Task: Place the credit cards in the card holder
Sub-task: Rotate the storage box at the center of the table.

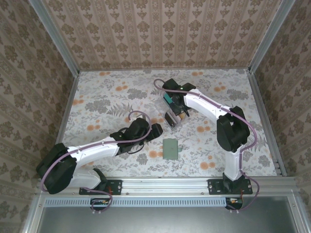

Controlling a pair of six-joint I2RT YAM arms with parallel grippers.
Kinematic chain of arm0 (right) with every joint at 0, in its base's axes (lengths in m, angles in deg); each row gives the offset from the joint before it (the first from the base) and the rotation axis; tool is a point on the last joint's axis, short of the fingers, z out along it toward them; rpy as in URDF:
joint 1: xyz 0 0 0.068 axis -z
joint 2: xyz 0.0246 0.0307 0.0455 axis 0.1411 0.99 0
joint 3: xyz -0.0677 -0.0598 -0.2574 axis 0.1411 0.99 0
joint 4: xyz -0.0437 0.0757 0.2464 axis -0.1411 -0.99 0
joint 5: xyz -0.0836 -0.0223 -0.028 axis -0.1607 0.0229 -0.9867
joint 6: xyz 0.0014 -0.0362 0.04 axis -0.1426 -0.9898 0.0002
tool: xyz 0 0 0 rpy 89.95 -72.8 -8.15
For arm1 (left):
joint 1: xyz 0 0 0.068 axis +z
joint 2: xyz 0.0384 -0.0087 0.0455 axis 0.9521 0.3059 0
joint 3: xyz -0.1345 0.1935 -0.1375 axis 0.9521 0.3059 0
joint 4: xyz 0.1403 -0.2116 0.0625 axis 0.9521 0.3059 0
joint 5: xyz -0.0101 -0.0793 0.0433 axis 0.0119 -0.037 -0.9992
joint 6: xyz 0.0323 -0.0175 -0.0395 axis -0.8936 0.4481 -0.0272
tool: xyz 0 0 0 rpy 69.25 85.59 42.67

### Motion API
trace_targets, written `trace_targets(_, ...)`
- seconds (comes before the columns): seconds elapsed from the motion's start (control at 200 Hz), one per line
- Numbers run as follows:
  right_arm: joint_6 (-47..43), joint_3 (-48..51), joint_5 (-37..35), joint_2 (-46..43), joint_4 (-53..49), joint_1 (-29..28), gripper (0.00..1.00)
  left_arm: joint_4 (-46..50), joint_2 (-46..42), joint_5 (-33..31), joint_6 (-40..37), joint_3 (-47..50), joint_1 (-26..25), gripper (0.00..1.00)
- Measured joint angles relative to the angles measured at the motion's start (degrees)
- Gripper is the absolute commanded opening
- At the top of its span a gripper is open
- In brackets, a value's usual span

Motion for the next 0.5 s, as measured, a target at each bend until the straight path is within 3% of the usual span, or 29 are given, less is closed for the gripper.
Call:
trace_targets(0.24,-0.20,0.00,-3.87,0.13,0.02,-0.79,0.48,0.00,0.00,0.02,0.02,0.00,0.00,0.86)
trace_targets(0.5,-0.85,0.00,-3.39,1.44,0.00,-0.79,0.49,0.00,0.00,0.46,0.02,0.00,0.00,0.86)
